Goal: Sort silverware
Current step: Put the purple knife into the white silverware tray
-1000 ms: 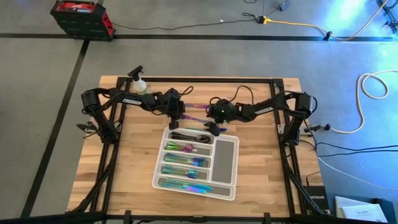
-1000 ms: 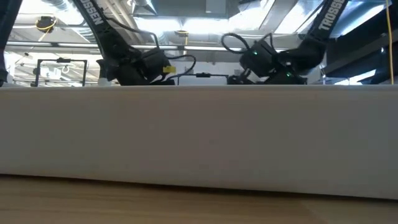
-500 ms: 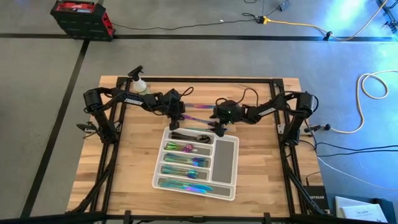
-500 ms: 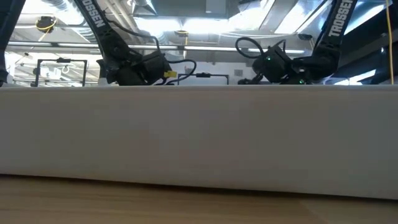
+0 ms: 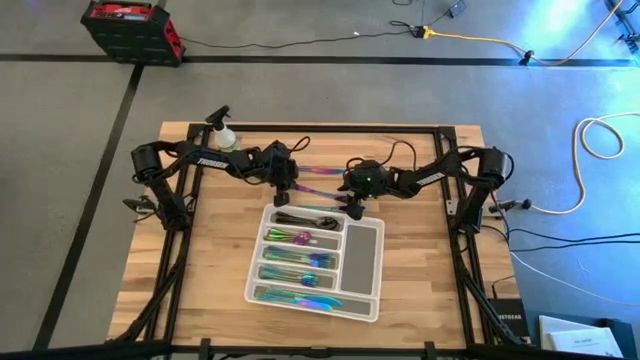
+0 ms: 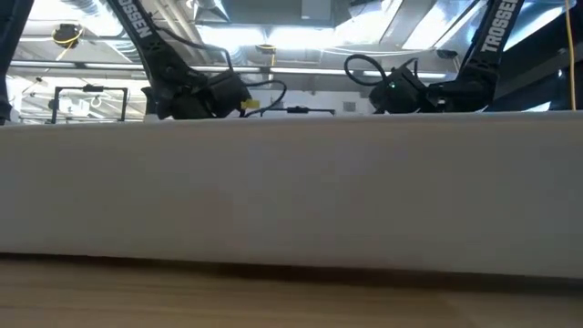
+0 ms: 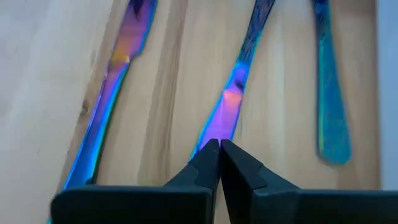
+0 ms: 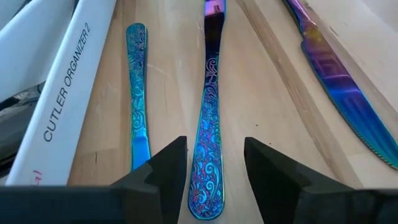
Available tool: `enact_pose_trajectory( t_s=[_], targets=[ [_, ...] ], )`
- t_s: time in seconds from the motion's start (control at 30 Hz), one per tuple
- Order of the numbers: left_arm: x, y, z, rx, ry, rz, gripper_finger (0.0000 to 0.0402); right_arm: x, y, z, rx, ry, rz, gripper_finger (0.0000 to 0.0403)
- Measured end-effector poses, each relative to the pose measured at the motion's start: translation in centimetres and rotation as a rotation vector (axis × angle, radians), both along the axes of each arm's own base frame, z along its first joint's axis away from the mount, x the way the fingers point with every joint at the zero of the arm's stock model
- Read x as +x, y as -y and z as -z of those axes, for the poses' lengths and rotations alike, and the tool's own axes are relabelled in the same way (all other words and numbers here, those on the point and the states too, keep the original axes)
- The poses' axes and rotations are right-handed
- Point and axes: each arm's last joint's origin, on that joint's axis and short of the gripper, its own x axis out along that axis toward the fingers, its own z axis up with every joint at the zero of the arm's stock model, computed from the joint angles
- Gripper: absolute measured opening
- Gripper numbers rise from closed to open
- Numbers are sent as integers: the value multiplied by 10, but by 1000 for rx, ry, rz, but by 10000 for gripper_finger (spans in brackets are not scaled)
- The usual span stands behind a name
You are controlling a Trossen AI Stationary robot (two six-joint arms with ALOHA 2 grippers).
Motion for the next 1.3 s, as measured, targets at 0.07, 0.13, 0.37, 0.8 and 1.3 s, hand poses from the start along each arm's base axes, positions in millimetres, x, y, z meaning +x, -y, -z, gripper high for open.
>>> enact_pose_trajectory(
  t_s=[0.07,0.13,0.37,0.8,1.3],
  targets=[
    [0,0,6,-2,-20,3,0,0,0,0,0,-1,0,143],
    [1,-2,9,5,-26,-9,0,0,0,1,0,-2,-1,143],
    [2,-4,15,-28,-29,-16,0,1,-1,1,43,-6,-47,143],
    [1,-3,17,-90,-33,-53,0,0,8,1,56,-141,-16,143],
    [3,2,18,-141,-26,-78,0,11,13,-11,47,-245,-34,94]
  ],
)
